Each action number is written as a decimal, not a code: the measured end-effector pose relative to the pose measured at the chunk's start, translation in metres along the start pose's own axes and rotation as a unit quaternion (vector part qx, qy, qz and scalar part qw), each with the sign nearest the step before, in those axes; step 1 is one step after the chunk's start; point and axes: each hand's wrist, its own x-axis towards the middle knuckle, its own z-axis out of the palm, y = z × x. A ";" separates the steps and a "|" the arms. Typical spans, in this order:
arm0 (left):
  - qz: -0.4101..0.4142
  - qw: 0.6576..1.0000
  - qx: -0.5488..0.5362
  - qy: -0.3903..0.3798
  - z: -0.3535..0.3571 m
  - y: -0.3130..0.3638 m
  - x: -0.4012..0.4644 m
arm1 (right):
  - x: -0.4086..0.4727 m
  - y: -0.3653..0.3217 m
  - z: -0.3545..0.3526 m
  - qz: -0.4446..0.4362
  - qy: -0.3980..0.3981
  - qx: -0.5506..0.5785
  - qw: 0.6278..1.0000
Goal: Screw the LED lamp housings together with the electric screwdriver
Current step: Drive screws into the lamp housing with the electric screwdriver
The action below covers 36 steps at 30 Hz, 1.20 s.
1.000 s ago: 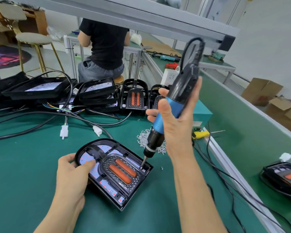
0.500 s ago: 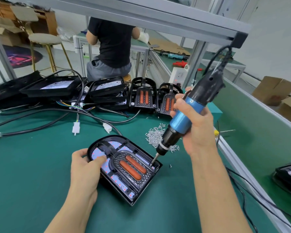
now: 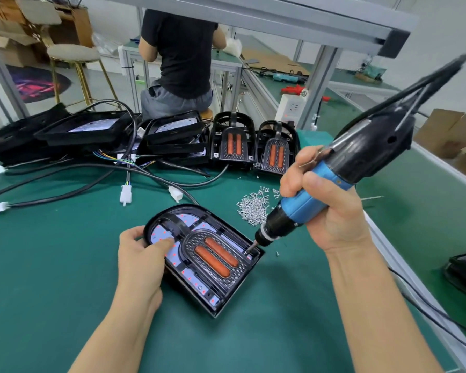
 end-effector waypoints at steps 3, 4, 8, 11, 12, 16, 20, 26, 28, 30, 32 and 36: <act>0.002 1.000 -0.003 0.001 0.000 0.000 -0.001 | -0.003 -0.001 0.002 -0.008 0.009 0.021 1.000; 0.002 1.000 -0.004 0.002 0.000 0.000 -0.001 | -0.005 -0.001 0.003 -0.018 0.013 0.021 1.000; 0.002 1.000 -0.008 0.005 0.001 0.000 -0.001 | -0.012 0.001 0.007 -0.047 0.020 0.013 0.999; 0.001 1.000 0.000 0.007 0.001 0.000 0.000 | -0.013 0.001 0.011 -0.042 0.009 0.004 0.999; 0.001 1.000 0.003 0.009 0.001 0.000 0.000 | -0.013 0.001 0.011 -0.038 0.003 0.004 0.999; 0.004 1.000 0.012 0.004 0.007 0.004 0.001 | -0.011 0.001 0.016 -0.027 -0.053 -0.017 0.998; -0.015 0.999 0.023 0.016 0.009 0.004 0.005 | -0.005 -0.001 0.018 -0.027 -0.045 -0.030 0.998; -0.006 1.000 0.014 0.024 0.002 0.000 0.003 | 0.000 -0.014 0.009 -0.058 0.086 0.097 0.990; 0.008 0.999 0.048 0.022 0.000 -0.001 0.002 | 0.000 -0.021 0.004 -0.066 0.146 0.120 0.980; 0.065 0.984 0.166 0.027 -0.006 -0.001 0.001 | -0.002 -0.028 -0.002 -0.064 0.189 0.129 0.971; 0.140 0.928 0.343 0.037 -0.015 0.001 0.000 | -0.005 -0.035 -0.008 -0.064 0.222 0.105 0.967; 0.209 0.843 0.493 0.042 -0.021 0.014 -0.007 | -0.014 -0.045 -0.018 -0.090 0.257 0.061 0.960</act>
